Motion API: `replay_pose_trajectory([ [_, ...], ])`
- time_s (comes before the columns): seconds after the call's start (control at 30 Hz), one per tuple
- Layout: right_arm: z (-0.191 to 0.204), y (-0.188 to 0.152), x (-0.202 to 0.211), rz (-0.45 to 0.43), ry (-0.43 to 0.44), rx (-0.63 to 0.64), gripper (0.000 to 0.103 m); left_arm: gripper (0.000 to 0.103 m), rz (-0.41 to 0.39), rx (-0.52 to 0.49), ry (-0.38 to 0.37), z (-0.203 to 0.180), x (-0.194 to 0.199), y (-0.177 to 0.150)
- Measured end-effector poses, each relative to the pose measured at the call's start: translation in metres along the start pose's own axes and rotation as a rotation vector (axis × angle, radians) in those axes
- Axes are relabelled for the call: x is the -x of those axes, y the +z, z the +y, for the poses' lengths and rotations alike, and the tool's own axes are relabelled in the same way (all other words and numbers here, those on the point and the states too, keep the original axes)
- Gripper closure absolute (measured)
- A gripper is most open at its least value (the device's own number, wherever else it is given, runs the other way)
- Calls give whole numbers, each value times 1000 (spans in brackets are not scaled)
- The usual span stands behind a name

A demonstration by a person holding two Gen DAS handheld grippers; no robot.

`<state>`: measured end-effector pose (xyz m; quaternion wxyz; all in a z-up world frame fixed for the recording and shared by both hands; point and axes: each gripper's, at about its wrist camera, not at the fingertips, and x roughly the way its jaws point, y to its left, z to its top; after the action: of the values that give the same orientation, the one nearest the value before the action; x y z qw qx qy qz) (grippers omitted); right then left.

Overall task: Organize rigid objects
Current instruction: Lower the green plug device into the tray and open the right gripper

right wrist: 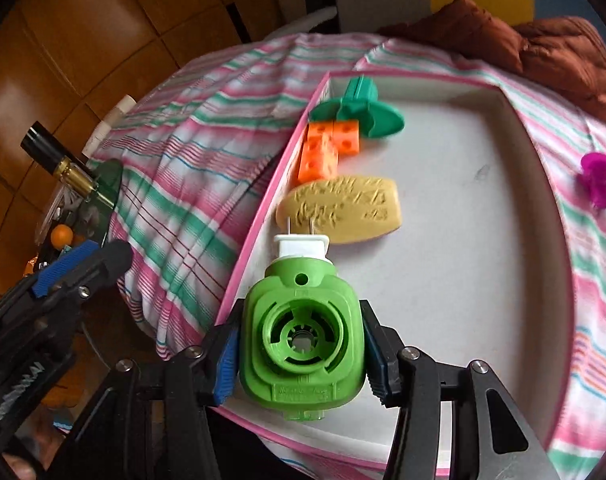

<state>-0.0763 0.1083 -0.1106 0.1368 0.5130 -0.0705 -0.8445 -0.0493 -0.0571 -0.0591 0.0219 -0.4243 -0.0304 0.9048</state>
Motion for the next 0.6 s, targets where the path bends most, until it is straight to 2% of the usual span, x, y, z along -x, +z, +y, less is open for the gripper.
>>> replay_pose_trajectory([
  [0.23,-2,-3,1,4,41,-13,49,55,-2,-1,3,2,1,-1],
  [0.6,-2,-2,16,-35,52,-6,48,55,-9,-15,5,-3,5,-2],
])
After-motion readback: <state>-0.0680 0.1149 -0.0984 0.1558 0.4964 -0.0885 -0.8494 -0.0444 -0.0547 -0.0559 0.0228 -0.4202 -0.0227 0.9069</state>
